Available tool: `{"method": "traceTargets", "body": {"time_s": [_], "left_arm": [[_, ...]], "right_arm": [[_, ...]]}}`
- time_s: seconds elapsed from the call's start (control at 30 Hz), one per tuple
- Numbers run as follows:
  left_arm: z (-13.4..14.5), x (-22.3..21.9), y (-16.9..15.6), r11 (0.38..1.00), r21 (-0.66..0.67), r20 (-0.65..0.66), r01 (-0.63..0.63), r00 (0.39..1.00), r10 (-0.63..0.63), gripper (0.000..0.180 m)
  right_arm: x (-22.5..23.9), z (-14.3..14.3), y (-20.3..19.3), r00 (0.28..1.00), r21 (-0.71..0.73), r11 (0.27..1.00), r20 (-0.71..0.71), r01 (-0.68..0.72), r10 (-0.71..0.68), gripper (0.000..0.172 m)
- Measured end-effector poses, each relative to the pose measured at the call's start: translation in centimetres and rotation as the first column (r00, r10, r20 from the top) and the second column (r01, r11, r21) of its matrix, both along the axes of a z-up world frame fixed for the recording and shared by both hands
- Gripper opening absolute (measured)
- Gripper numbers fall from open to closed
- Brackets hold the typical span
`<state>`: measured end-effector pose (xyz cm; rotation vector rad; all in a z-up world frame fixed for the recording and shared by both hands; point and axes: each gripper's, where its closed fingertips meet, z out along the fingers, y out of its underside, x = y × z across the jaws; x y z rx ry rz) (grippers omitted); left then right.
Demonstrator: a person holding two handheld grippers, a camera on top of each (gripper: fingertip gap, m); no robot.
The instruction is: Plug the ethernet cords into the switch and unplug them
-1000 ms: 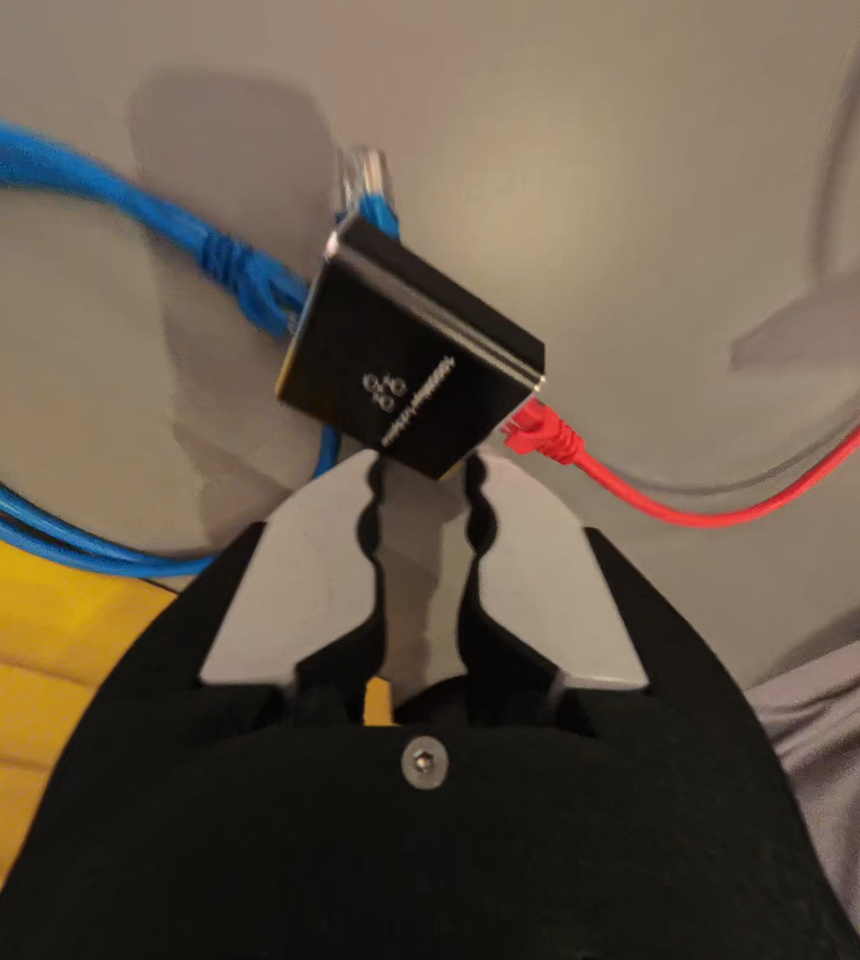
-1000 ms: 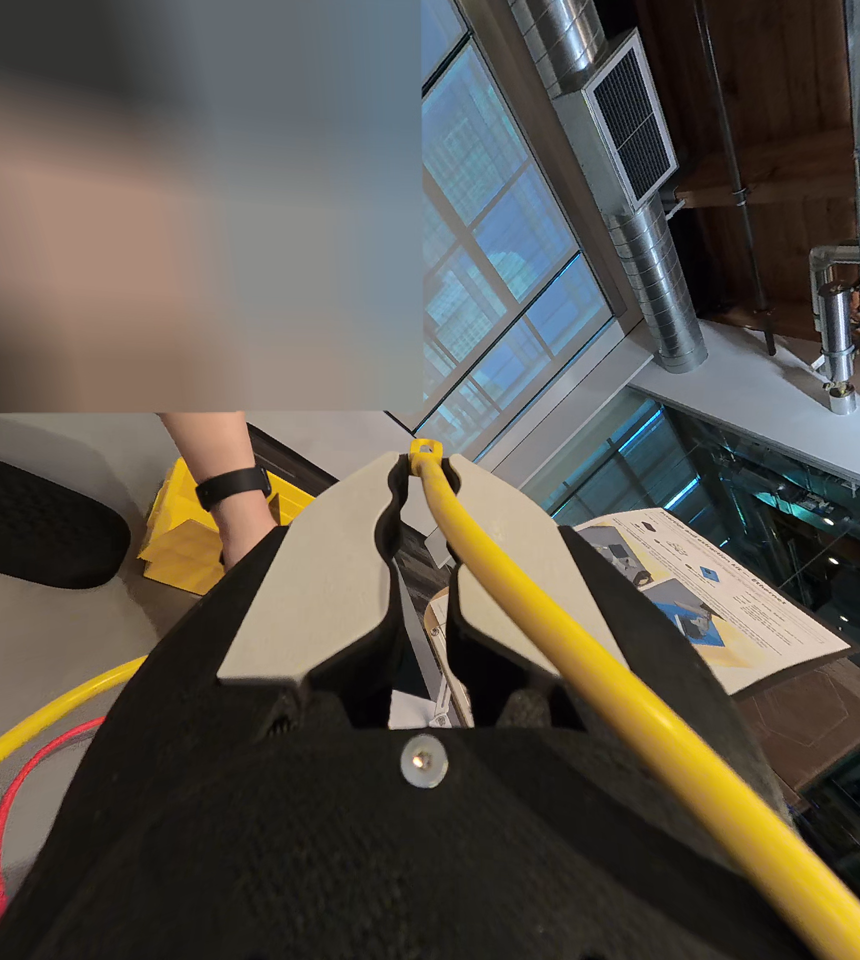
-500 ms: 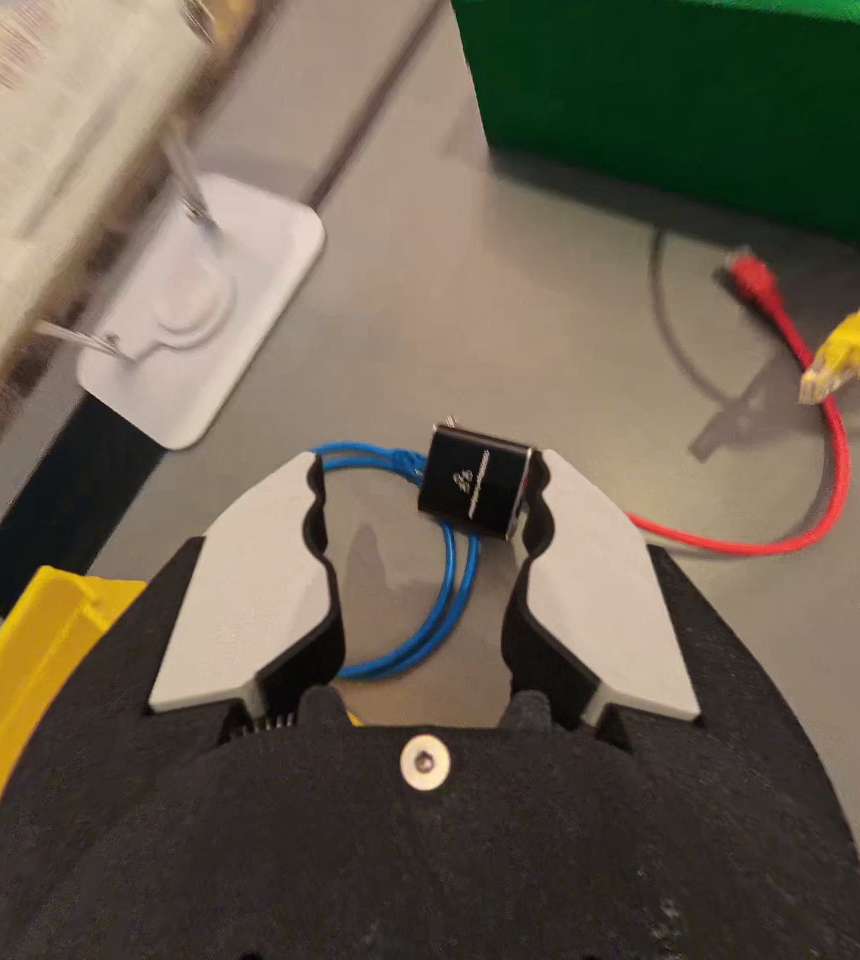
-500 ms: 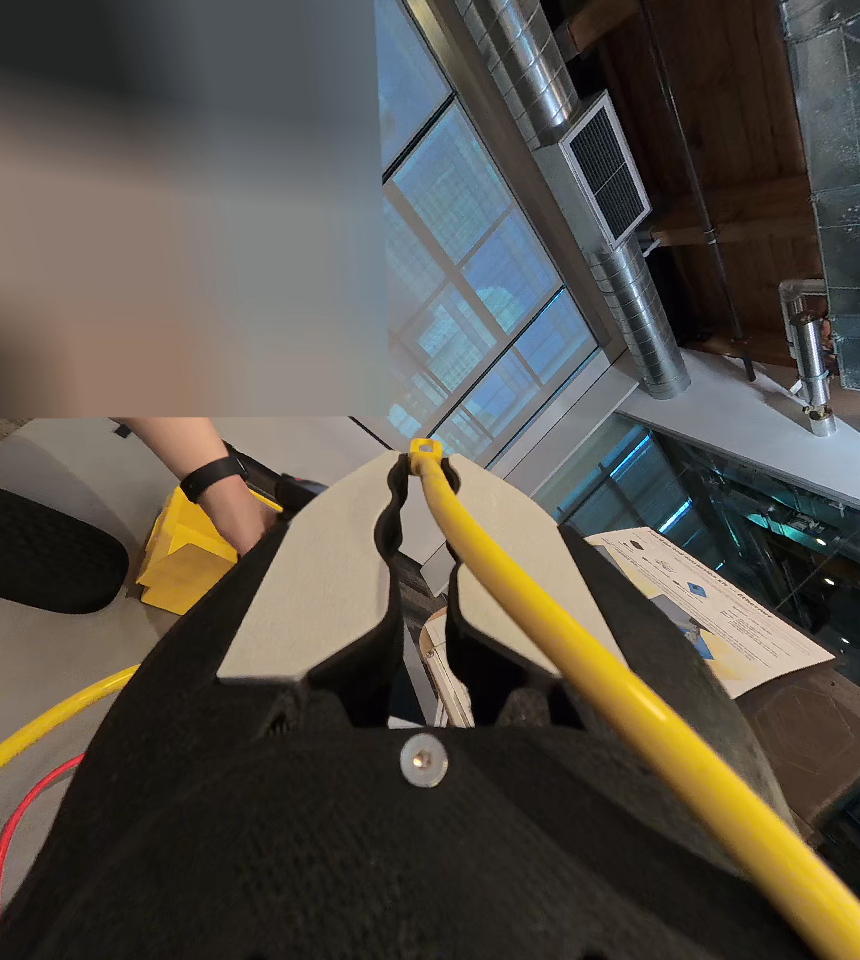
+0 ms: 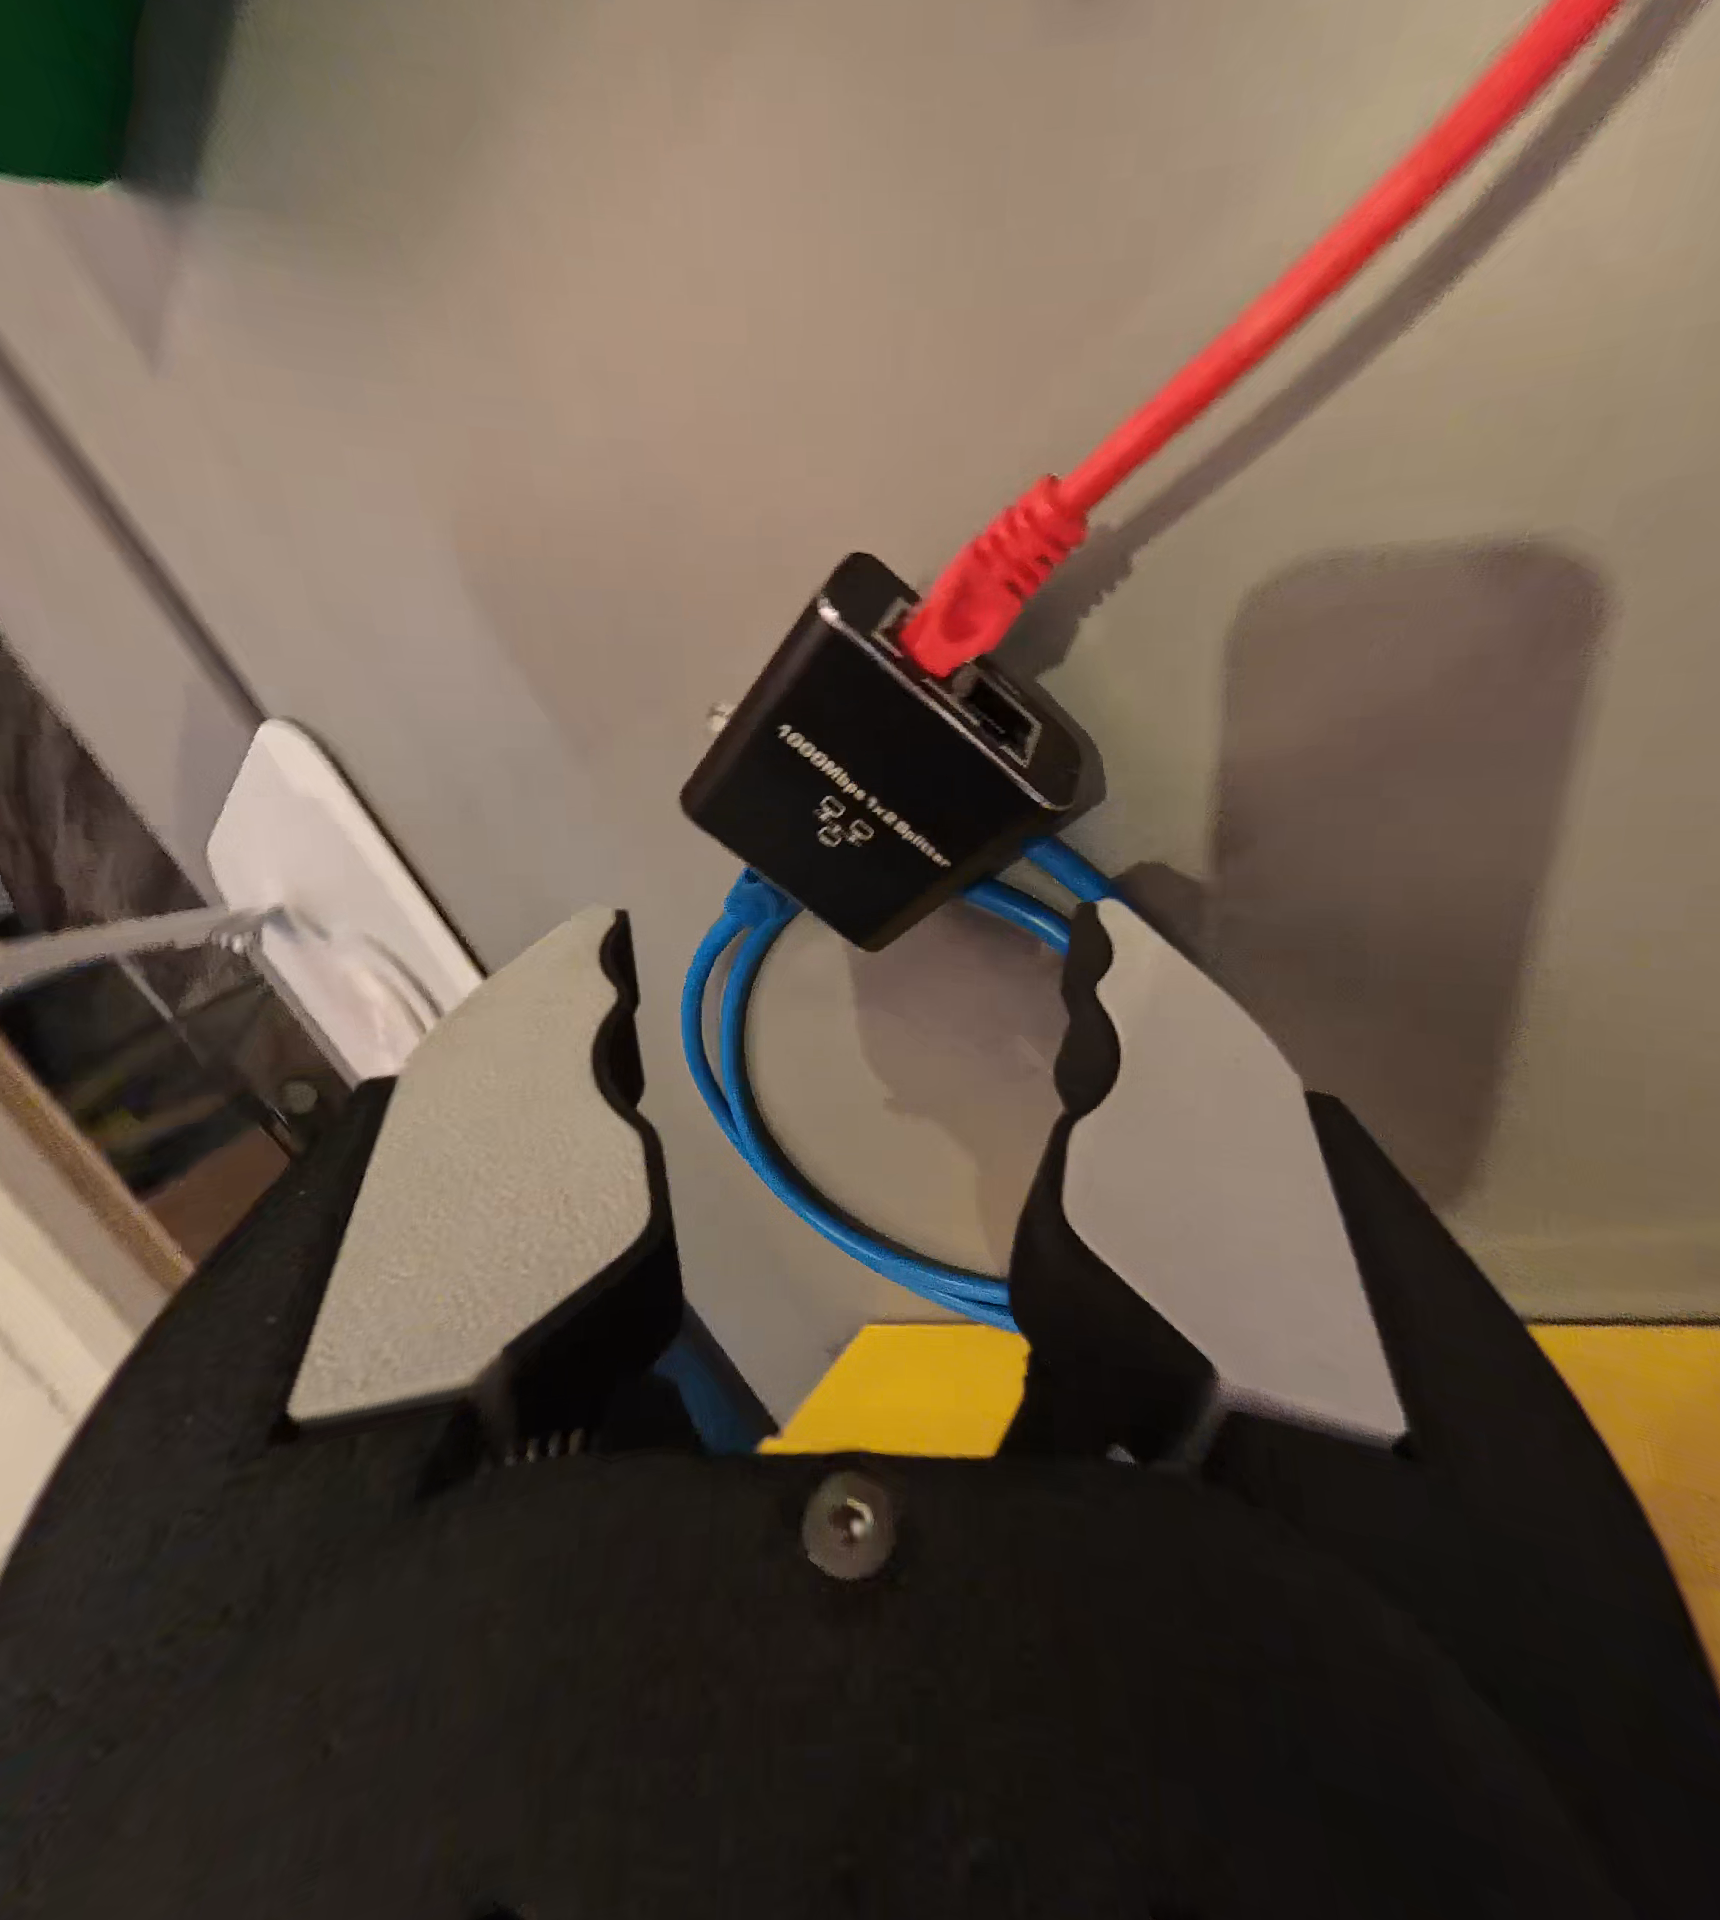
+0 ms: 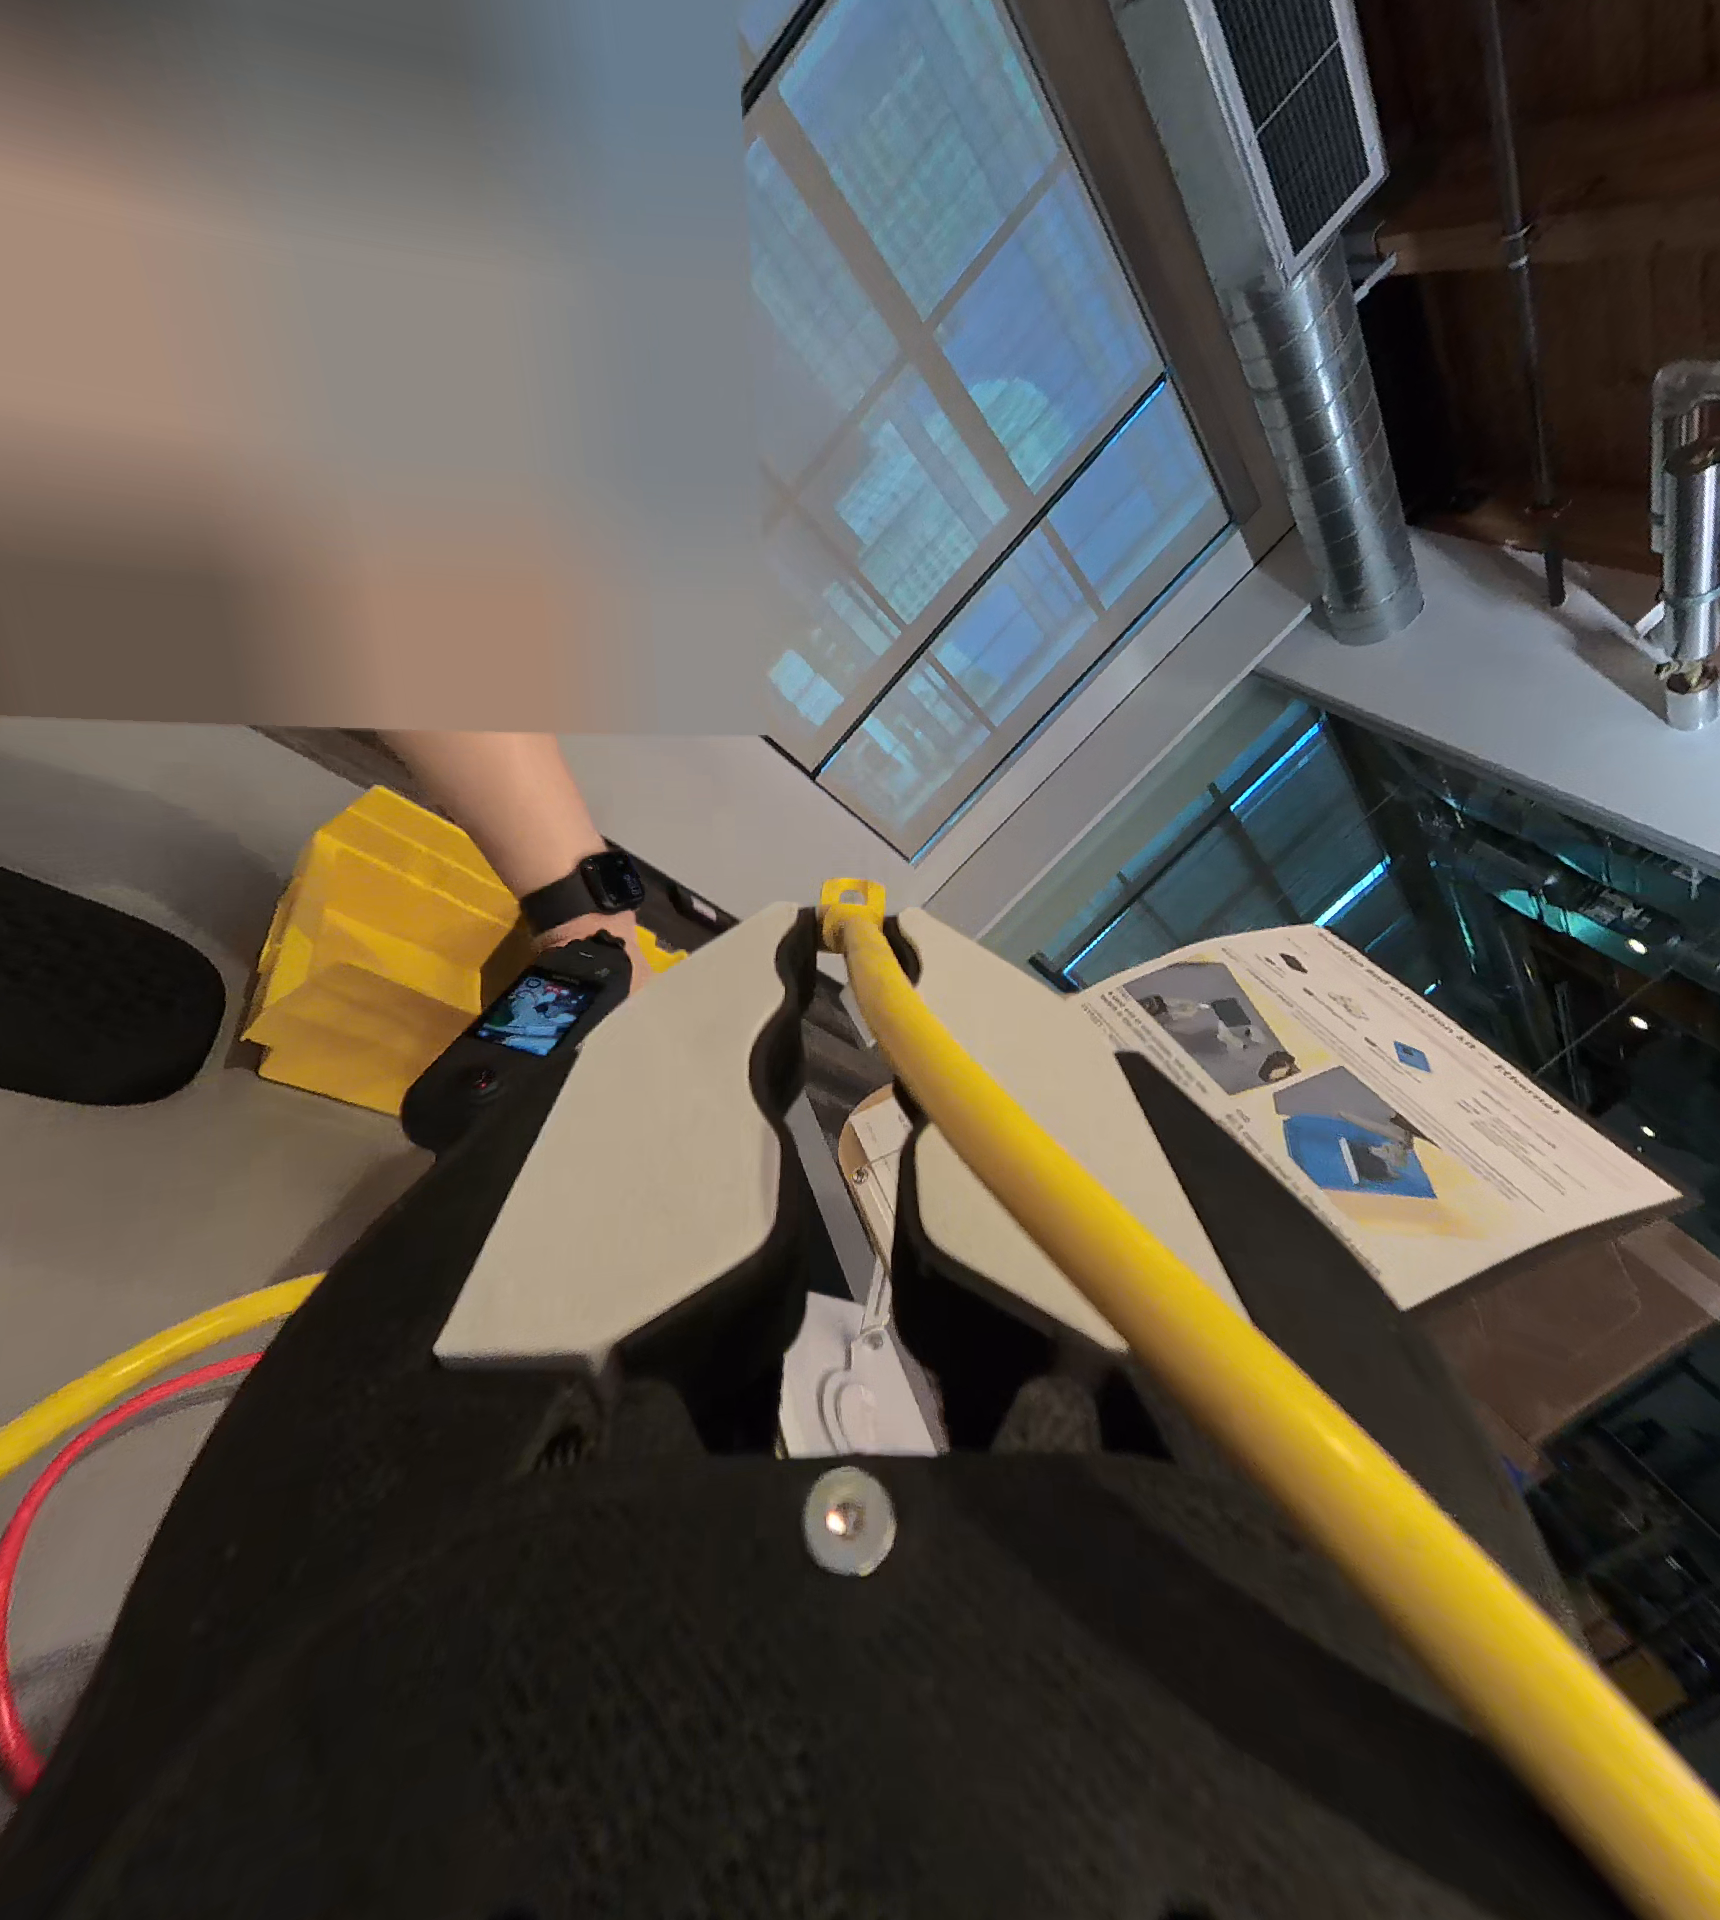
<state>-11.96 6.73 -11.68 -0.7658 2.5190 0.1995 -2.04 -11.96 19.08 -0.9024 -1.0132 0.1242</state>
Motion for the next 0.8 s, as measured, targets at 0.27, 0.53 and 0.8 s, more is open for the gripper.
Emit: {"method": "traceTargets", "body": {"time_s": [0.27,0.53,0.8], "left_arm": [[-1.9,2.0,1.0,0.919,0.122,-0.096,0.375,0.926,-0.365,0.069],[-2.7,2.2,0.8,0.878,0.029,-0.195,0.477,0.865,-0.463,0.06],[-3.0,2.2,0.6,0.846,-0.013,-0.251,0.533,0.817,-0.519,0.059]], "right_arm": [[-0.4,-0.7,1.2,1.0,-0.039,0.999,0.023,0.018,-0.017,0.013],[-0.2,-1.5,2.4,0.999,-0.08,0.996,0.025,0.029,-0.028,0.013],[-0.1,-2.0,3.2,0.999,-0.108,0.993,0.032,0.043,-0.039,0.013]]}}
